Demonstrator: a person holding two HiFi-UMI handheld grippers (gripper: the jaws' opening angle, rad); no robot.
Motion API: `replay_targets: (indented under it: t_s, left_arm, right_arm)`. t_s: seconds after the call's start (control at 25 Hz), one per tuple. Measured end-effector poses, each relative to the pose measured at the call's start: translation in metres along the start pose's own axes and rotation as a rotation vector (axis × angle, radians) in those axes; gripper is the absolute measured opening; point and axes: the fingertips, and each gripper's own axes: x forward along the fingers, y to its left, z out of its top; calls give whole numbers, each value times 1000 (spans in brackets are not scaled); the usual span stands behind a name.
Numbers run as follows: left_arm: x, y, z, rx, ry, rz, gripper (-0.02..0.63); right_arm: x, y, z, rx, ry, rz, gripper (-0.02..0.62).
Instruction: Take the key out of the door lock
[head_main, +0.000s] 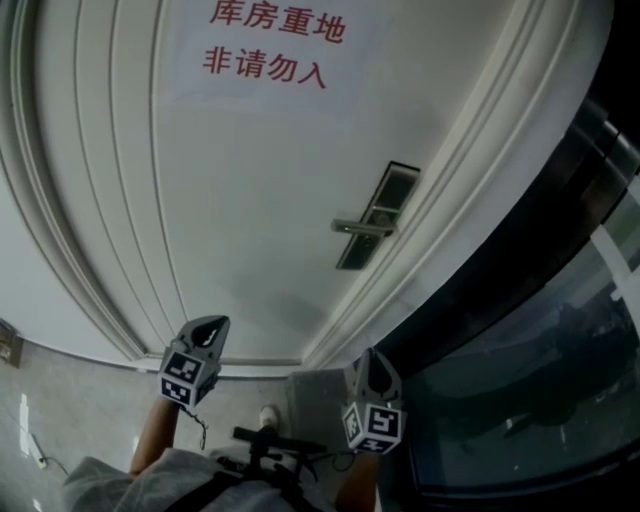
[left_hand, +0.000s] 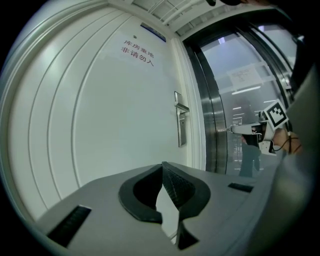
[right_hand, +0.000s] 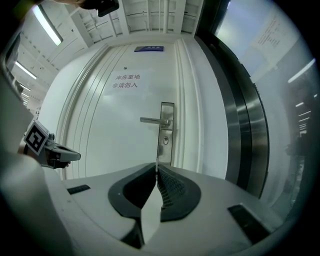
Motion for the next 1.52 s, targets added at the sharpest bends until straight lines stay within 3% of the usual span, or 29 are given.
replay_targets:
  t_s: [0.84, 1.52]
  left_arm:
    - [-5, -19, -2, 5, 8, 0, 5]
    - [3, -16, -5, 8, 18, -9, 5]
  right_arm:
    - [-15, 3, -18, 54, 36, 54, 20]
    - [-9, 4, -24, 58, 41, 49, 20]
